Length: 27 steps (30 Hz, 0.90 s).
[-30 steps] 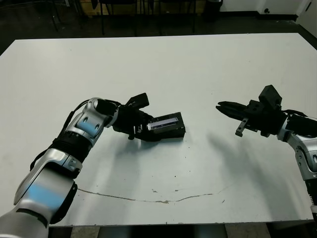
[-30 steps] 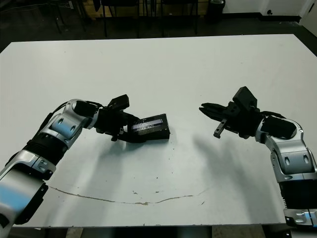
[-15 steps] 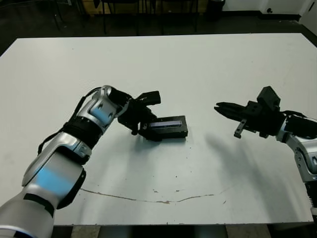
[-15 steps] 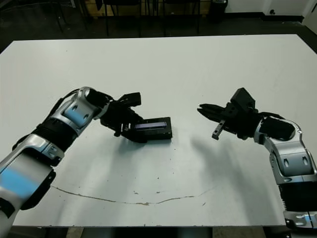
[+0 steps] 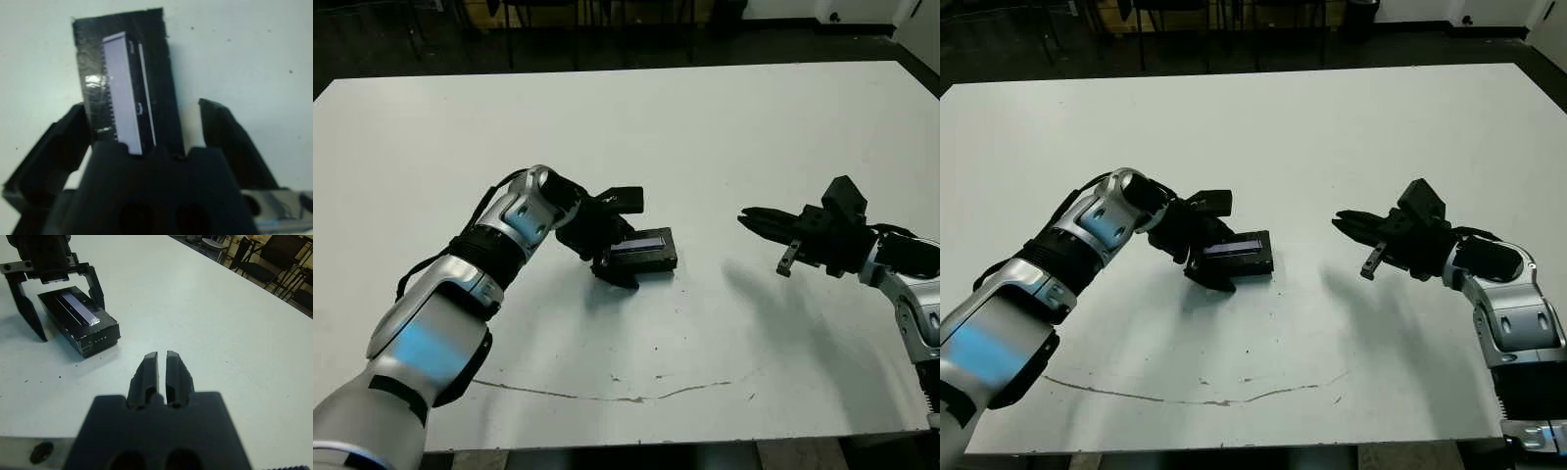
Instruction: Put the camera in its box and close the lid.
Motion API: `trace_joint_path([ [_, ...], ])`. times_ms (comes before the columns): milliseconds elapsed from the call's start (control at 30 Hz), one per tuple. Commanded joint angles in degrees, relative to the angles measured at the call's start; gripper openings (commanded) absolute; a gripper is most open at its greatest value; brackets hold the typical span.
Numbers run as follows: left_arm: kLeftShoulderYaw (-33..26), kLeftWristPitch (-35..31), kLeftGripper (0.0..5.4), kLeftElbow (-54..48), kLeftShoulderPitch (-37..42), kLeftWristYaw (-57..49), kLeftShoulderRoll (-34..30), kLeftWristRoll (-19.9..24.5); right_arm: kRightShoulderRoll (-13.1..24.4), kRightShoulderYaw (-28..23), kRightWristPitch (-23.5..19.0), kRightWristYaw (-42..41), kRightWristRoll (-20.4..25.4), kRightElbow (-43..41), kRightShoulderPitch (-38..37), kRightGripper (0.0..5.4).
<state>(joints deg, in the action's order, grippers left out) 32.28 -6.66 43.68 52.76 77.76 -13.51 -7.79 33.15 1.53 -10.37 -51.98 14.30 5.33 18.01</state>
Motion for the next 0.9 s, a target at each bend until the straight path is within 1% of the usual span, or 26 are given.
trace_joint_path([
  [33, 1.5, 1.7, 5.38, 0.3, -4.6, 1.4, -3.2, -2.5, 0.2, 0.7, -0.3, 0.0, -0.9, -0.1, 0.2, 0.00],
  [133, 0.6, 1.6, 5.38, -1.8, -5.3, 2.7, -5.3, -2.0, 0.1, 1.0, -0.3, 0.1, -1.2, -0.3, 0.4, 0.00],
  [267, -1.2, -1.6, 5.38, -6.7, -7.1, 2.8, -8.2, -1.2, -0.2, 1.5, -1.7, 0.6, -1.3, -0.4, 0.7, 0.00],
  [367, -2.2, -3.6, 5.38, -9.5, -8.0, 2.6, -9.9, -0.8, -0.1, 1.9, 0.2, 0.6, -2.2, -0.3, 0.9, 0.00],
  [400, -2.6, -3.8, 5.38, -10.1, -8.3, 2.4, -10.3, -0.6, -0.2, 1.9, 0.2, 0.4, -2.0, -0.1, 1.0, 0.00],
  [500, -4.0, -2.9, 5.38, -11.7, -9.2, 1.8, -11.7, 0.2, -0.2, 2.0, -1.3, 0.6, -1.7, -0.2, 1.3, 0.00],
  [667, -5.7, -2.0, 5.38, -13.0, -9.5, 1.0, -14.6, 0.1, -0.7, 1.7, -0.2, -0.1, -0.9, 0.9, 1.4, 0.00],
  [767, -7.0, -2.7, 5.38, -13.0, -10.2, 0.4, -16.7, 0.3, -0.9, 1.5, -1.5, -0.1, -0.2, 1.1, 1.4, 0.00],
  [900, -10.1, -4.1, 5.38, -16.0, -12.5, -1.7, -19.7, 1.3, -0.9, 1.8, -0.3, 0.5, -0.9, 1.0, 1.2, 0.00],
])
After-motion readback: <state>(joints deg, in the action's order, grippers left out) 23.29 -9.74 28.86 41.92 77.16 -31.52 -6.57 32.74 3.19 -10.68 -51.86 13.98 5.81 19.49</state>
